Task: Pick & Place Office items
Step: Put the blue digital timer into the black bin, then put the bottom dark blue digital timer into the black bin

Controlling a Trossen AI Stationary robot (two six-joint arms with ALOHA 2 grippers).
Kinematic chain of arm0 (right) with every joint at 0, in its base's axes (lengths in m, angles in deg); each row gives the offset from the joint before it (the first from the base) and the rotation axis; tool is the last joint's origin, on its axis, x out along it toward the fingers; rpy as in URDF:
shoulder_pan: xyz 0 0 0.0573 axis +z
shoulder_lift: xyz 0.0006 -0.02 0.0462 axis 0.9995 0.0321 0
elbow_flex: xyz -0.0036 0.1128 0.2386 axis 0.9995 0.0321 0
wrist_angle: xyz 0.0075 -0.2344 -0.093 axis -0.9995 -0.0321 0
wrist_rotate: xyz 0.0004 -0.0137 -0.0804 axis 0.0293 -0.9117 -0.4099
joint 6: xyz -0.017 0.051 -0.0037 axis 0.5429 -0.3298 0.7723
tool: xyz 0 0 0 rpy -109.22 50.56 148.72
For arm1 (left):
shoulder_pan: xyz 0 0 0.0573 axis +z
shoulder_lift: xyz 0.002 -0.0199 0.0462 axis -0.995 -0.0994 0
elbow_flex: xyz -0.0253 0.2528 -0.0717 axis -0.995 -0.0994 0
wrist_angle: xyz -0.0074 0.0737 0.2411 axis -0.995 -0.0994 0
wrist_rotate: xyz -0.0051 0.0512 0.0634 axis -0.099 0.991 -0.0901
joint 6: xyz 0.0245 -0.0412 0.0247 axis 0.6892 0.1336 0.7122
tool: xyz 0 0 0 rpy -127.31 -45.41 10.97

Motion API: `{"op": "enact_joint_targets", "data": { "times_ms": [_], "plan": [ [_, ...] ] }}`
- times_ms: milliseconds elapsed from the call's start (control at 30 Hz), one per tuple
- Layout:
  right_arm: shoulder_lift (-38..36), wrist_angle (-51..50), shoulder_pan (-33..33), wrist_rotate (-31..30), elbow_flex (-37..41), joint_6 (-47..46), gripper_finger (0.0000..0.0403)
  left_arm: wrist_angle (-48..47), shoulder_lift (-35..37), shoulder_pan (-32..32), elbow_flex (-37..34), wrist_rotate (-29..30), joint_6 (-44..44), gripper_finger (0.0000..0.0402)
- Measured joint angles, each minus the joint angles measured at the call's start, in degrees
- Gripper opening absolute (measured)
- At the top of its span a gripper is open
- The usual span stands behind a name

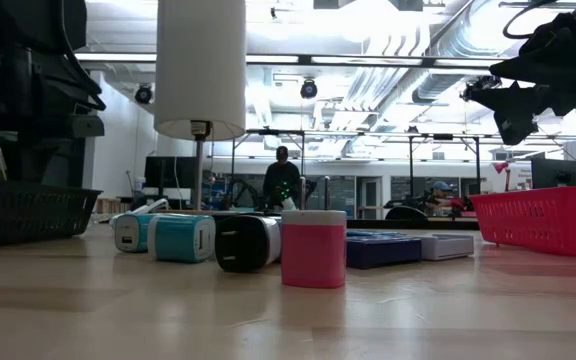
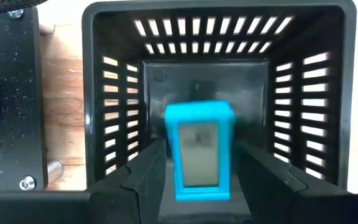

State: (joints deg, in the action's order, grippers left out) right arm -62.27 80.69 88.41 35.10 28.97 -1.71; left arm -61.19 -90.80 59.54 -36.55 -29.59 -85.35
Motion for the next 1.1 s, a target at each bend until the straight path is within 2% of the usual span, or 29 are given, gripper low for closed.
{"op": "enact_joint_targets", "data": {
  "times_ms": [700, 933, 1100],
  "plan": [
    [0.00, -0.02, 0.00, 0.00, 0.01, 0.00, 0.0174, -0.17, 1.17, -0.21, 0.02, 0.49, 0.40, 0.0180],
    [0.00, -0.01, 0.00, 0.00, 0.02, 0.00, 0.0174, 0.12, 6.74, -0.22, 0.02, 4.78, 6.99, 0.0179],
    [0.01, 0.00, 0.00, 0.00, 0.02, 0.00, 0.0174, 2.66, 9.70, -0.22, 0.04, 8.60, 15.60, 0.0179]
  ]
}}
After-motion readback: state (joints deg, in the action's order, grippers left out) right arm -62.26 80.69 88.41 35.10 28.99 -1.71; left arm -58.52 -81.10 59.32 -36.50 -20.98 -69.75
